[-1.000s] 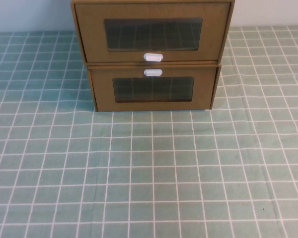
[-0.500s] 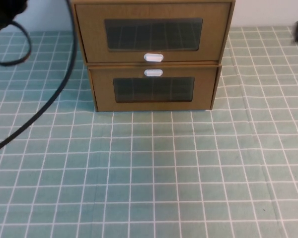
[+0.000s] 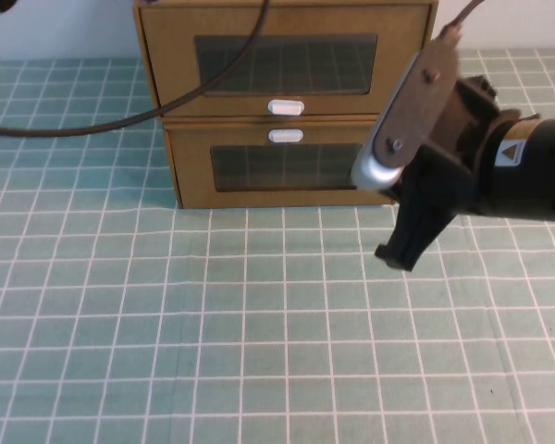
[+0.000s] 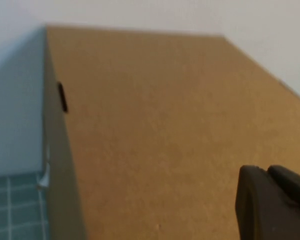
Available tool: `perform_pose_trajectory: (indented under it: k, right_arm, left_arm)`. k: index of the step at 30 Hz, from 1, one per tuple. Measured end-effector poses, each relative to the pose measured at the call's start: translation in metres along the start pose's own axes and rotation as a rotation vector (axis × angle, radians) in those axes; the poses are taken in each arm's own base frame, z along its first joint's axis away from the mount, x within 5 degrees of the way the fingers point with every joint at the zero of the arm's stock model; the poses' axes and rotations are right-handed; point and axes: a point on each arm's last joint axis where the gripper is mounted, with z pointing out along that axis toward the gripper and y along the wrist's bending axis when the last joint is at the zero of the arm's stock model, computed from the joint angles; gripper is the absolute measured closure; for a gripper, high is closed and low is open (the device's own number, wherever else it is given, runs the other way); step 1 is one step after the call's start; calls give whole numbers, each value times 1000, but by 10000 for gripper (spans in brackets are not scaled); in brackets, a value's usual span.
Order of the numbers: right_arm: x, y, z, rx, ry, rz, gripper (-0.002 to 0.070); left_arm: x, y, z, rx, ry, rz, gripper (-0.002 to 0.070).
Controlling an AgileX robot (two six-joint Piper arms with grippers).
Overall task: Open the shoe box
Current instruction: 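Pull the top drawer of the cardboard box fully open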
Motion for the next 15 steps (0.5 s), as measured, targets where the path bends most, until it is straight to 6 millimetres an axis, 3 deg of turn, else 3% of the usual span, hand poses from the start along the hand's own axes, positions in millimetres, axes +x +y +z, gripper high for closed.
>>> perform_pose_trajectory:
  k: [7,15]
  right_arm:
    - [7,8,4,-72,74,-81,689]
    - [30,5,0,-87,331,-332,689]
  left_arm:
    - [11,-13,47,190,113,2,678]
    - [13,-27,70,382,123,9,678]
